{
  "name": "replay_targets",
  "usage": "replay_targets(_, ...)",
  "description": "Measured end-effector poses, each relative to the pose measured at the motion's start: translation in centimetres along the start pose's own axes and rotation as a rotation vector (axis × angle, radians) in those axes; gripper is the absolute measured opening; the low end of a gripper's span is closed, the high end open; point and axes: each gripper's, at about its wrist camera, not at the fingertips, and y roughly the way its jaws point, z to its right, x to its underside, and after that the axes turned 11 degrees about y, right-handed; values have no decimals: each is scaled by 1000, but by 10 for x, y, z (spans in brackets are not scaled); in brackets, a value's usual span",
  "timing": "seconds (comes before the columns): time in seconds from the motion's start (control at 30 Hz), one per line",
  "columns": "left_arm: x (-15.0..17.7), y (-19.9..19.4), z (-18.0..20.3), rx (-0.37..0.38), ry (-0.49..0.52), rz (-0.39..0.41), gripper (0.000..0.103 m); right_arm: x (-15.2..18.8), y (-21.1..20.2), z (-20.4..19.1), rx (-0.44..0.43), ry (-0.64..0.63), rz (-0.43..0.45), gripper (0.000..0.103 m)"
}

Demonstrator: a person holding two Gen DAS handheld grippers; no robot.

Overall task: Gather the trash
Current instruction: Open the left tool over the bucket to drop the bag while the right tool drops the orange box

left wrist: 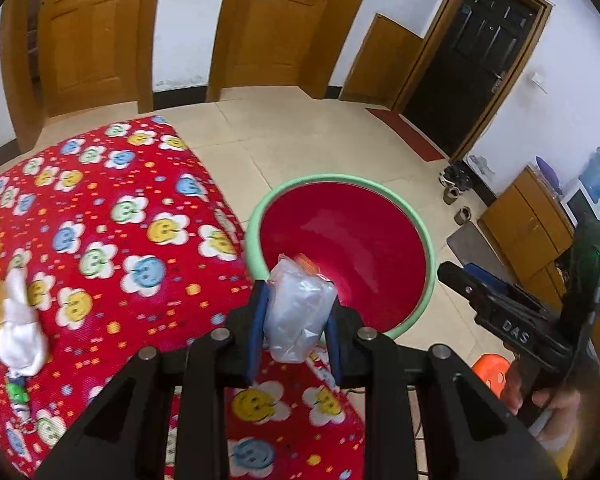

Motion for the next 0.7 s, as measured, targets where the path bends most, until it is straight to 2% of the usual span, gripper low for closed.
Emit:
replay_targets(0.4, -21, 40, 11, 46, 33, -15, 27, 4, -10, 14, 10, 48, 19, 65)
replay_targets(0.53, -22, 41, 11, 43, 34, -16, 50, 6, -12, 16, 15, 56, 23, 67)
replay_targets(0.7, -20, 32, 12, 17, 51, -8, 54, 8, -17, 14, 7, 50, 23, 67)
